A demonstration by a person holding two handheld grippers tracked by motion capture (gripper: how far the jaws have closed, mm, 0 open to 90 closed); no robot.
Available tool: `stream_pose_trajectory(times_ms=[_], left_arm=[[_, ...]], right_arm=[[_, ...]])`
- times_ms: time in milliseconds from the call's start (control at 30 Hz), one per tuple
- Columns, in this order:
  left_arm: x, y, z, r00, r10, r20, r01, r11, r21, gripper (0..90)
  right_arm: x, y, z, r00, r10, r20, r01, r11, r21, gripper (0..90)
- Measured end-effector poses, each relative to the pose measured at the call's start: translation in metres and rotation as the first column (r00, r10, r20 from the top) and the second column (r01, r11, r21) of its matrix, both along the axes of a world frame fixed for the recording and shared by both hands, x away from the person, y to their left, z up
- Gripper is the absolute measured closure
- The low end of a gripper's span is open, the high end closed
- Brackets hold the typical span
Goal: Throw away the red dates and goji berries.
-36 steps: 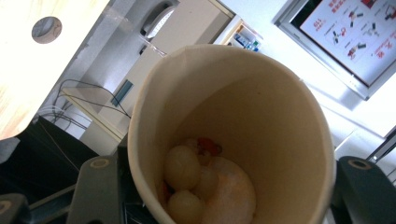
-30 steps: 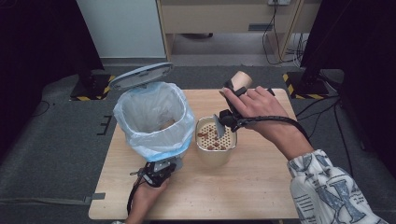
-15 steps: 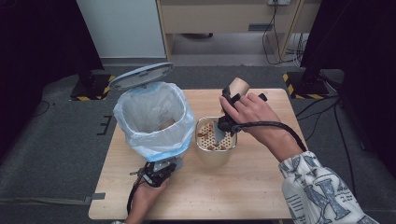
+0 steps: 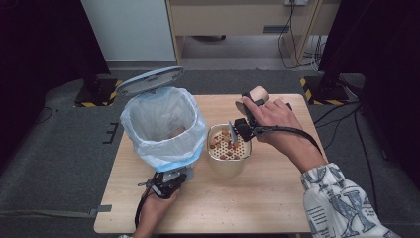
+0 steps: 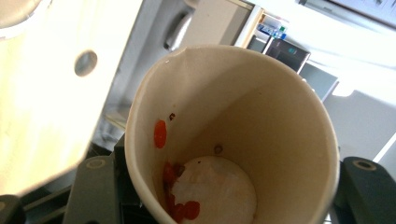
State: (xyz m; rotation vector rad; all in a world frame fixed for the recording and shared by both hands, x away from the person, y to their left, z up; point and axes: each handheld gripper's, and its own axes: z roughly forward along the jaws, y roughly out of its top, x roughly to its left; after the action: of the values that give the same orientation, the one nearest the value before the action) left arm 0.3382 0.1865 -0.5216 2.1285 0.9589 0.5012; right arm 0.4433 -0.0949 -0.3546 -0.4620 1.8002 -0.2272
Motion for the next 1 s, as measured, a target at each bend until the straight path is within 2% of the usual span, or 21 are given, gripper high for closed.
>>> stream_pose_trajectory(times_ms=[67, 100, 133, 200, 267, 400, 533, 633, 667, 767, 800, 833, 867, 900, 1000], left_arm=[[0.000, 0.000, 0.000, 1.0000, 0.000, 0.000, 0.000, 1.0000, -0.001, 89.3], [0.000, 0.000, 0.000, 1.0000, 0.001, 0.001, -0.001, 1.0000, 0.000, 89.3], [0.000, 0.000, 0.000, 1.0000, 0.001, 0.002, -0.001, 1.0000, -0.001, 89.3], [0.000, 0.000, 0.000, 1.0000, -0.001, 0.002, 0.001, 1.0000, 0.000, 89.3], [0.000, 0.000, 0.000, 1.0000, 0.000, 0.001, 0.000, 1.0000, -0.001, 89.3], [0.000, 0.000, 0.000, 1.0000, -0.001, 0.001, 0.001, 1.0000, -0.002, 89.3], [0.000, 0.000, 0.000, 1.0000, -0.001, 0.000, 0.001, 1.0000, -0.003, 89.3], [0.000, 0.000, 0.000, 1.0000, -0.002, 0.000, 0.002, 1.0000, -0.004, 89.3], [0.000, 0.000, 0.000, 1.0000, -0.002, 0.000, 0.002, 1.0000, -0.004, 89.3], [0.000, 0.000, 0.000, 1.0000, -0.002, 0.001, 0.002, 1.0000, -0.003, 89.3], [0.000, 0.000, 0.000, 1.0000, -0.002, 0.001, 0.002, 1.0000, -0.003, 89.3], [-0.001, 0.000, 0.000, 0.9999, 0.016, -0.004, -0.016, 0.9998, -0.009, 89.3], [0.000, 0.001, 0.000, 1.0000, 0.001, -0.005, -0.001, 1.0000, 0.002, 89.3], [0.000, 0.001, 0.000, 1.0000, 0.002, -0.005, -0.002, 1.0000, 0.000, 89.3], [0.000, 0.001, 0.000, 1.0000, 0.001, -0.006, -0.001, 1.0000, 0.004, 89.3]], right_arm=[[0.001, -0.002, 0.001, 0.9998, -0.007, -0.018, 0.008, 0.999, 0.038, 35.7], [0.003, -0.005, 0.002, 0.9991, -0.011, -0.040, 0.015, 0.996, 0.084, 35.7], [0.003, -0.006, 0.003, 0.9988, -0.014, -0.047, 0.018, 0.994, 0.107, 35.7], [0.005, -0.009, 0.004, 0.9972, -0.019, -0.073, 0.031, 0.985, 0.167, 35.7], [0.007, -0.012, 0.005, 0.9958, -0.018, -0.089, 0.036, 0.978, 0.206, 35.7], [0.011, -0.019, 0.004, 0.9923, -0.031, -0.120, 0.060, 0.967, 0.246, 35.6], [0.015, -0.028, 0.005, 0.9878, -0.044, -0.149, 0.088, 0.949, 0.303, 35.7], [0.019, -0.037, 0.006, 0.9822, -0.046, -0.182, 0.112, 0.923, 0.367, 35.7], [0.020, -0.039, 0.007, 0.9808, -0.048, -0.189, 0.118, 0.919, 0.377, 35.7], [0.022, -0.049, 0.006, 0.9737, -0.058, -0.220, 0.150, 0.892, 0.427, 35.7], [0.023, -0.051, 0.005, 0.9721, -0.059, -0.227, 0.156, 0.887, 0.434, 35.7], [0.023, -0.054, 0.004, 0.9691, -0.066, -0.238, 0.170, 0.878, 0.447, 35.6], [0.024, -0.056, 0.003, 0.9683, -0.065, -0.241, 0.171, 0.876, 0.450, 35.6], [0.025, -0.059, 0.002, 0.9638, -0.064, -0.259, 0.185, 0.859, 0.477, 35.7], [0.026, -0.066, 0.002, 0.9578, -0.063, -0.280, 0.206, 0.831, 0.517, 35.7]])
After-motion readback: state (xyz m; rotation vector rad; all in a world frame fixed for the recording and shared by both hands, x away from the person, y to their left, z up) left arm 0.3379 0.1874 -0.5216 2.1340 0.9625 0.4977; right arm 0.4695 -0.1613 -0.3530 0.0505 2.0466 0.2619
